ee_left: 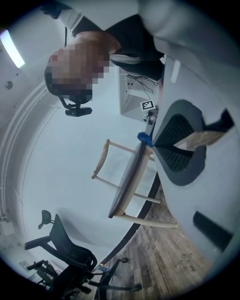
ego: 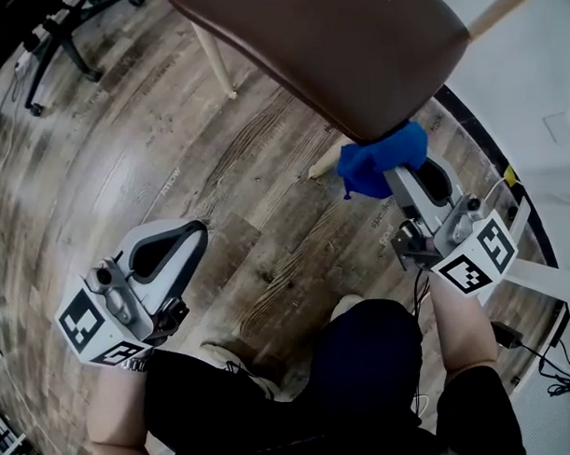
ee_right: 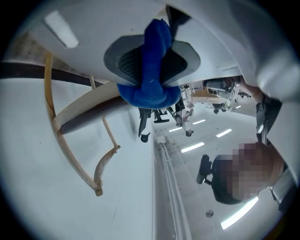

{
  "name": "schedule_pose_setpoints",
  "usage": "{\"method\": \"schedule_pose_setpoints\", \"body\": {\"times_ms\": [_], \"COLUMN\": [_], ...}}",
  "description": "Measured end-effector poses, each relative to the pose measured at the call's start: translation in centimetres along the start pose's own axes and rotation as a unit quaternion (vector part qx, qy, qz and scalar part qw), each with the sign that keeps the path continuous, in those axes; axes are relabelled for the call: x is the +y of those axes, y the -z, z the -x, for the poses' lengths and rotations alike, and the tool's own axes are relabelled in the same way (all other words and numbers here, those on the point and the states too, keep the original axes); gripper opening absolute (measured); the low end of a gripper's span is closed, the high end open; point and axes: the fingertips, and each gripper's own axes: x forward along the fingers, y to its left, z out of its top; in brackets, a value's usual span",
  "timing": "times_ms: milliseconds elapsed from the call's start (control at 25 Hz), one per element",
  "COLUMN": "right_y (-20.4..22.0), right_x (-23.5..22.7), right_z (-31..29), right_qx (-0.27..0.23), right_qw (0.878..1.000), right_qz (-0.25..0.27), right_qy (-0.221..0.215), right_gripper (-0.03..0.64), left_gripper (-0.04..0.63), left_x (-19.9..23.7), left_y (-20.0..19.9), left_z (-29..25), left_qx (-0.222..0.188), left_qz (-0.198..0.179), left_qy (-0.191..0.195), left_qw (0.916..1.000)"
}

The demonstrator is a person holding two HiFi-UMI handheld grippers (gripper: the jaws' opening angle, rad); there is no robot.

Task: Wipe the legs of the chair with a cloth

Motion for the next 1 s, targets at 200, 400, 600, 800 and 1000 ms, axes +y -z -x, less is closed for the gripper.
{"method": "schedule_pose_setpoints", "body": {"times_ms": [200,400,600,800,1000], "right_y": [-4.8,-8.9,-13.7,-19.9,-27.5], "right_x": [1.7,4.6,8.9,13.2,17.6], "right_z": [1.6,3.4,4.2,4.7,3.9], "right_qx": [-0.047,-0.009,0.046,0.072,0.089], "right_qw": [0.999,0.999,0.996,0.992,0.99], "right_qz": [-0.002,-0.029,-0.059,-0.089,-0.105], "right_qy": [0.005,0.028,0.043,0.05,0.043], "right_gripper": [0.087,0.087,0.087,0.087,0.087], "left_gripper": [0.005,0.005,0.005,0.005,0.005], "left_x": [0.2,-1.9,-5.8,-9.4,-12.9], "left_y": [-1.1,-2.7,-5.6,-10.0,-19.4], "left_z": [0.7,1.3,4.6,9.0,11.7], "left_qx": [-0.019,-0.03,-0.018,0.035,0.043], "left_qz": [-0.001,0.042,0.079,0.089,0.084], "left_qy": [-0.019,-0.067,-0.11,-0.158,-0.178], "left_qw": [0.9996,0.9964,0.9907,0.9828,0.9794]}}
